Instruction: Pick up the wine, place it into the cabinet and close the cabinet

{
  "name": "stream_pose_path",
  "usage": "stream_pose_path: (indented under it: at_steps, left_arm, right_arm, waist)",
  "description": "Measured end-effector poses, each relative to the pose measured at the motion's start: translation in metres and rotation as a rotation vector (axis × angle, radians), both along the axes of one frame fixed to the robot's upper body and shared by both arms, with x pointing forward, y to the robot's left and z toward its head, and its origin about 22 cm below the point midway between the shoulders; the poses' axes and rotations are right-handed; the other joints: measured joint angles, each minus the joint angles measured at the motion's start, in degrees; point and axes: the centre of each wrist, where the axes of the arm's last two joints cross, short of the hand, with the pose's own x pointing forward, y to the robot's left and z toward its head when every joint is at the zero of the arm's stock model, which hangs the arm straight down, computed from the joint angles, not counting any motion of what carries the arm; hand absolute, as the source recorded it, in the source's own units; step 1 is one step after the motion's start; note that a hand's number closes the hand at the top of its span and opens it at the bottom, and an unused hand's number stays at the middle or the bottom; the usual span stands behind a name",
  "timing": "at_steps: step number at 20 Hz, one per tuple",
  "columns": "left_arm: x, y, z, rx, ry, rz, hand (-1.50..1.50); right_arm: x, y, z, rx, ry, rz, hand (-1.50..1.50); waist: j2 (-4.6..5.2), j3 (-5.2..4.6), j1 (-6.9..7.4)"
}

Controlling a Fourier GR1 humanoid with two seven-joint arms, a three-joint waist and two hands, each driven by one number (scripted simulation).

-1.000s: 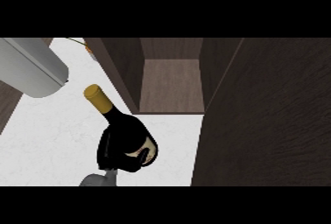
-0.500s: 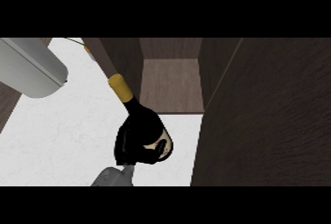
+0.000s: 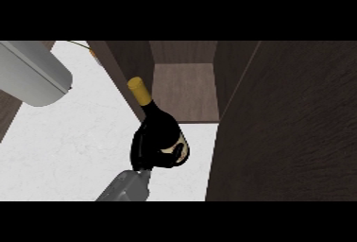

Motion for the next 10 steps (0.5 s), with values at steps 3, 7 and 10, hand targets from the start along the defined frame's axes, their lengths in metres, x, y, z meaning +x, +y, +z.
stream_pose_path:
  at_steps: [3, 7, 10]
  left_arm:
    - [0.005, -0.003, -0.001, 0.010, -0.011, -0.002, 1.50]
    - [0.027, -0.008, 0.010, 0.028, -0.024, 0.008, 1.50]
    - [0.039, -0.009, 0.015, 0.031, -0.027, 0.014, 1.50]
  right_arm:
    - [-0.001, 0.005, 0.003, 0.003, 0.002, 0.006, -1.50]
    - [-0.001, 0.002, -0.001, 0.002, -0.001, 0.010, -1.50]
    - [0.005, -0.008, 0.000, 0.002, -0.001, 0.003, -1.50]
  waist:
    - [0.00, 0.00, 0.05]
    - [0.01, 0.00, -0.06]
    - [0.04, 0.01, -0.12]
